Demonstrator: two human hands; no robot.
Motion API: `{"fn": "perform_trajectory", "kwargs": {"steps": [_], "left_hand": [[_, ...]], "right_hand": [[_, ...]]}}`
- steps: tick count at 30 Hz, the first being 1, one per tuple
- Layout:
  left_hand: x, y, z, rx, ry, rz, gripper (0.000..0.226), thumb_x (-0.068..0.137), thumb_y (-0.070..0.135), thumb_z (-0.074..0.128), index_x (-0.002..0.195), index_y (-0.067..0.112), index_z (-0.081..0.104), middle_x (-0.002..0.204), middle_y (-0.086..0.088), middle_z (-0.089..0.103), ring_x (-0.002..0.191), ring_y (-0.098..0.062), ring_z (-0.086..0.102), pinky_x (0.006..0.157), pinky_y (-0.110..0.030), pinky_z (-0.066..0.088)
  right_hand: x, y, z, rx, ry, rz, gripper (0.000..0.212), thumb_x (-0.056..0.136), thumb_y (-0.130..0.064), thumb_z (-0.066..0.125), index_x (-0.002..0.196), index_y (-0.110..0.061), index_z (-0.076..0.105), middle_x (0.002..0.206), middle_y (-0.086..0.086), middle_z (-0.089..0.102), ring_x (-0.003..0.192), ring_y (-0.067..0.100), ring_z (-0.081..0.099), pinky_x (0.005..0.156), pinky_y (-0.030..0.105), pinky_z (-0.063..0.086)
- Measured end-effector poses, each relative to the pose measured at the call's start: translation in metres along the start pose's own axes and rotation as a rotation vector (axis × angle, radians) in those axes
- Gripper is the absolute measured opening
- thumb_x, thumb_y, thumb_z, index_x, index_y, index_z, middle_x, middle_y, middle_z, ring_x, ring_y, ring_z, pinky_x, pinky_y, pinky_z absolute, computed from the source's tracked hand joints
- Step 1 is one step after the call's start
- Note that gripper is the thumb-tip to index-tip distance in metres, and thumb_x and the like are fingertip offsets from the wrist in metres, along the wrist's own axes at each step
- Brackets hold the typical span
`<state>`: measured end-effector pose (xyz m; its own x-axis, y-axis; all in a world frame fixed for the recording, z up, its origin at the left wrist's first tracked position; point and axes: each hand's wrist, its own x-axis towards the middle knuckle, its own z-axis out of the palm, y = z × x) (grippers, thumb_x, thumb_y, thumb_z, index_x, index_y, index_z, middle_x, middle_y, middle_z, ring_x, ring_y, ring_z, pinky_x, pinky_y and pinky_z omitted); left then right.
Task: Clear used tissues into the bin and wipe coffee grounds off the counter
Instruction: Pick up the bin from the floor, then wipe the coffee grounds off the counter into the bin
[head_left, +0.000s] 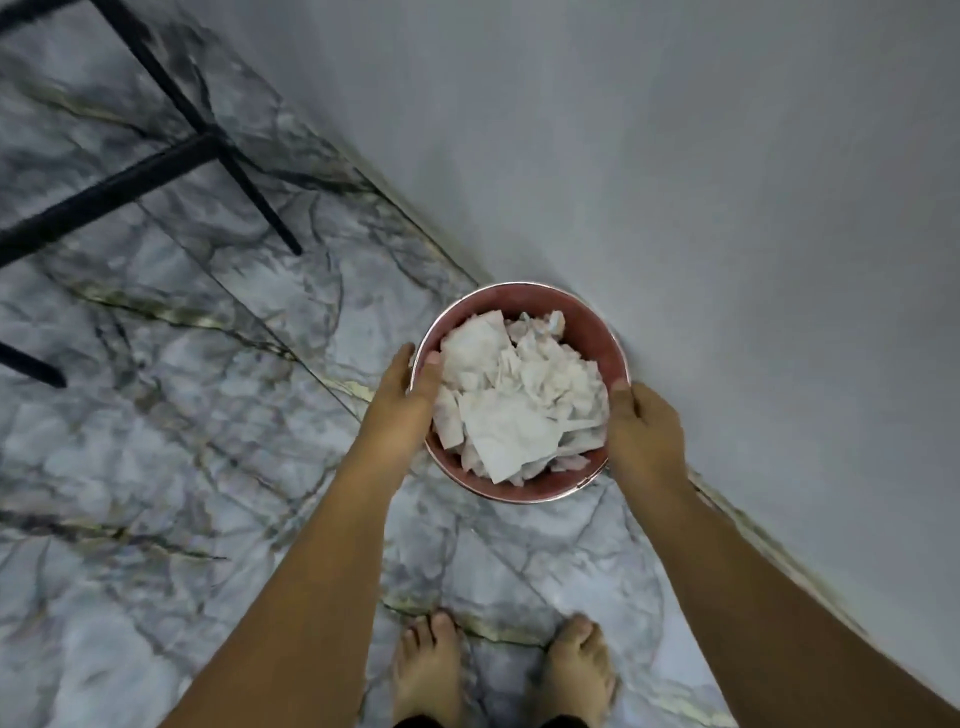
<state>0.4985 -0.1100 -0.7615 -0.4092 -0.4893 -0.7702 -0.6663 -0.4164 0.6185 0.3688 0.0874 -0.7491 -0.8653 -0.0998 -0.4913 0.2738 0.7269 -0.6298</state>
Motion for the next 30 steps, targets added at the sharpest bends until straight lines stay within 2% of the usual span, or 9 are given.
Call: {"fn": "perform_trajectory", "kwargs": {"steps": [3, 7, 9, 14, 18, 21, 24, 27, 30], "left_hand": [[-0.007, 0.007, 0.005, -0.021, -0.068, 0.016, 0.035, 0.096, 0.058, 0.046, 0.116, 0.038, 0.067, 0.115, 0.004, 0.076, 0.107, -0.021, 0.071, 0.096, -0.053, 0.054], [-0.052, 0.038, -0.005, -0.03, -0.066, -0.031, 0.034, 0.096, 0.059, 0.045, 0.113, 0.04, 0.067, 0.111, 0.004, 0.077, 0.105, -0.022, 0.072, 0.093, -0.052, 0.056], [-0.089, 0.06, -0.015, -0.012, -0.076, -0.025, 0.036, 0.092, 0.065, 0.045, 0.113, 0.045, 0.066, 0.113, 0.006, 0.076, 0.106, -0.02, 0.072, 0.092, -0.051, 0.056], [-0.24, 0.157, -0.042, -0.055, -0.116, -0.011, 0.021, 0.099, 0.05, 0.05, 0.114, 0.048, 0.065, 0.115, 0.009, 0.075, 0.107, -0.016, 0.071, 0.095, -0.049, 0.056], [-0.373, 0.241, -0.074, -0.044, -0.195, 0.019, 0.029, 0.092, 0.049, 0.062, 0.118, 0.038, 0.062, 0.118, 0.003, 0.074, 0.111, -0.023, 0.07, 0.098, -0.053, 0.054], [-0.453, 0.295, -0.085, -0.002, -0.291, 0.066, 0.034, 0.093, 0.051, 0.061, 0.119, 0.029, 0.06, 0.116, -0.003, 0.075, 0.106, -0.026, 0.072, 0.092, -0.054, 0.056], [-0.522, 0.335, -0.078, 0.095, -0.368, 0.17, 0.024, 0.099, 0.05, 0.05, 0.111, 0.036, 0.065, 0.108, 0.002, 0.078, 0.1, -0.021, 0.074, 0.079, -0.043, 0.06], [-0.568, 0.353, -0.063, 0.196, -0.38, 0.254, 0.033, 0.101, 0.051, 0.042, 0.107, 0.034, 0.07, 0.1, 0.004, 0.08, 0.091, -0.021, 0.076, 0.071, -0.041, 0.061], [-0.593, 0.353, -0.048, 0.191, -0.372, 0.267, 0.042, 0.099, 0.054, 0.044, 0.109, 0.023, 0.07, 0.1, -0.006, 0.079, 0.091, -0.029, 0.076, 0.07, -0.043, 0.061]], "right_hand": [[-0.006, -0.008, -0.006, 0.049, -0.011, 0.07, 0.041, 0.099, -0.035, 0.043, 0.075, -0.004, 0.055, 0.08, 0.019, 0.065, 0.069, 0.023, 0.056, 0.067, 0.039, 0.049], [-0.037, -0.044, -0.042, 0.054, -0.051, 0.096, 0.04, 0.1, -0.035, 0.044, 0.072, -0.009, 0.058, 0.073, 0.008, 0.065, 0.066, 0.021, 0.059, 0.062, 0.035, 0.047], [-0.065, -0.072, -0.071, 0.072, -0.075, 0.116, 0.039, 0.1, -0.034, 0.044, 0.076, -0.008, 0.062, 0.078, 0.012, 0.069, 0.071, 0.024, 0.064, 0.066, 0.036, 0.05], [-0.174, -0.175, -0.183, 0.122, -0.108, 0.199, 0.039, 0.097, -0.032, 0.045, 0.079, -0.003, 0.063, 0.082, 0.018, 0.07, 0.078, 0.035, 0.067, 0.068, 0.04, 0.054], [-0.284, -0.255, -0.299, 0.158, -0.103, 0.16, 0.039, 0.087, -0.035, 0.05, 0.059, -0.009, 0.058, 0.06, 0.007, 0.063, 0.059, 0.026, 0.06, 0.064, 0.045, 0.055], [-0.357, -0.287, -0.375, 0.258, -0.115, 0.134, 0.03, 0.088, -0.025, 0.057, 0.07, -0.006, 0.071, 0.071, 0.016, 0.071, 0.066, 0.033, 0.07, 0.065, 0.05, 0.062], [-0.417, -0.302, -0.438, 0.355, -0.066, 0.081, 0.025, 0.092, -0.015, 0.059, 0.077, -0.006, 0.077, 0.078, 0.018, 0.075, 0.071, 0.033, 0.073, 0.064, 0.044, 0.063], [-0.456, -0.303, -0.485, 0.419, -0.028, 0.041, 0.024, 0.094, -0.021, 0.061, 0.081, -0.011, 0.079, 0.078, 0.014, 0.076, 0.071, 0.031, 0.074, 0.063, 0.04, 0.062], [-0.476, -0.292, -0.531, 0.428, 0.003, 0.017, 0.022, 0.097, -0.02, 0.056, 0.094, -0.013, 0.077, 0.085, 0.009, 0.078, 0.073, 0.028, 0.074, 0.063, 0.037, 0.062]]}}
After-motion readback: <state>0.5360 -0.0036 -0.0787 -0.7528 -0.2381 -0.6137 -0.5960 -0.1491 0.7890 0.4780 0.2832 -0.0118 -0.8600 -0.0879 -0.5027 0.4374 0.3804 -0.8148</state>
